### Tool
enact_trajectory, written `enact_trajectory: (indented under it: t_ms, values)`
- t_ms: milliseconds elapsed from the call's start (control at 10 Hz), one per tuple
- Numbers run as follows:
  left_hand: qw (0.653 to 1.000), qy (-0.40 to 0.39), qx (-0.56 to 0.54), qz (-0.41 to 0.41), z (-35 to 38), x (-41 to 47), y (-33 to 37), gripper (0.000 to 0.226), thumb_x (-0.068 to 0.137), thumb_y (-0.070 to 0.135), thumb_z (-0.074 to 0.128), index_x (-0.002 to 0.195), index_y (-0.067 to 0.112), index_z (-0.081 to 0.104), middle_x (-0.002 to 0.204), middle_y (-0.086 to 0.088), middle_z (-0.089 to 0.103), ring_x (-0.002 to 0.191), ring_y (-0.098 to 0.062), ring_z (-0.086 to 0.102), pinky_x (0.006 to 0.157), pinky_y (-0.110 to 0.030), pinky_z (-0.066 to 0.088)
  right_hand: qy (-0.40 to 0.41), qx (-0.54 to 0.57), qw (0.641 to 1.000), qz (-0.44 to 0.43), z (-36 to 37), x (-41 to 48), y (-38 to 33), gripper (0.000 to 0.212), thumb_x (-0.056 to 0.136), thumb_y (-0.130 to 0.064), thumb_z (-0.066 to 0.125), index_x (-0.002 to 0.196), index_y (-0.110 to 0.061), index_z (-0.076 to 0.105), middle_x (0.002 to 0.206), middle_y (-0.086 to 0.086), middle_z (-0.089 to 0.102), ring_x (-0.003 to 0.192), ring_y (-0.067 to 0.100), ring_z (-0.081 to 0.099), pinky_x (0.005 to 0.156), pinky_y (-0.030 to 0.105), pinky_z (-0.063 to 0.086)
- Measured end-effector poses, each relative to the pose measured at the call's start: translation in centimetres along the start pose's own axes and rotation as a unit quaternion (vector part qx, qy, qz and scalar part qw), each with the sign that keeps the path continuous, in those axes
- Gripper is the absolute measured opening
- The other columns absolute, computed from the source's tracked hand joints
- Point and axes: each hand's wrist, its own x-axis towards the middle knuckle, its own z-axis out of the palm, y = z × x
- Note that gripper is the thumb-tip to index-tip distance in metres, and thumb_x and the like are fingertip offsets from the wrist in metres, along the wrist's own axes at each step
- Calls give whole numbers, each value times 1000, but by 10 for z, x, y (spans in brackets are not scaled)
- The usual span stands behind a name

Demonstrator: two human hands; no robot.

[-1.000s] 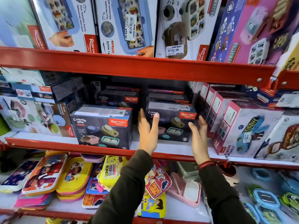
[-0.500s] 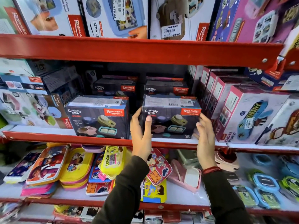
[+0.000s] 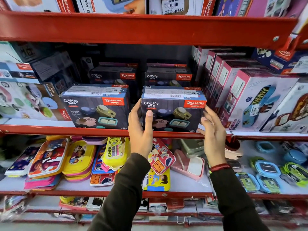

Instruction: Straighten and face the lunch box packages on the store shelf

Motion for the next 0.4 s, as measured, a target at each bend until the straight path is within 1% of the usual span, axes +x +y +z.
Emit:
enact_trajectory:
  t_ms: [100,200,300,400]
  values:
    - [1000,-24,9,-3,-1,-1,2,70,96,63,54,159,34,39,159,13,47,151,-6,44,129,-44,37,-2,-4,1000,3,1,-1,0,53,87,-46,54,140,-41,57,148,-8,60,135,-1,54,117,47,46]
    - [999,-44,25,-8,-3,-3,0,77,96,65,54,163,34,31,164,13,43,154,-5,40,130,-45,35,-13,-8,1000,0,1,0,0,53,90,-43,54,143,-37,56,145,-10,60,127,-14,54,114,35,46]
    - [998,-33,53,-7,-4,-10,10,78,100,58,53,166,31,22,171,10,33,159,-6,30,133,-44,28,-5,-29,999,-24,0,-1,-3,52,93,-40,55,144,-31,53,144,-8,59,129,-7,55,110,24,43]
    - [988,2,126,84,-7,-10,22,66,106,45,51,164,26,28,169,4,36,158,-12,29,133,-28,16,59,-26,995,-73,0,0,-10,43,92,-39,54,135,-35,54,144,-2,57,133,13,55,109,22,43]
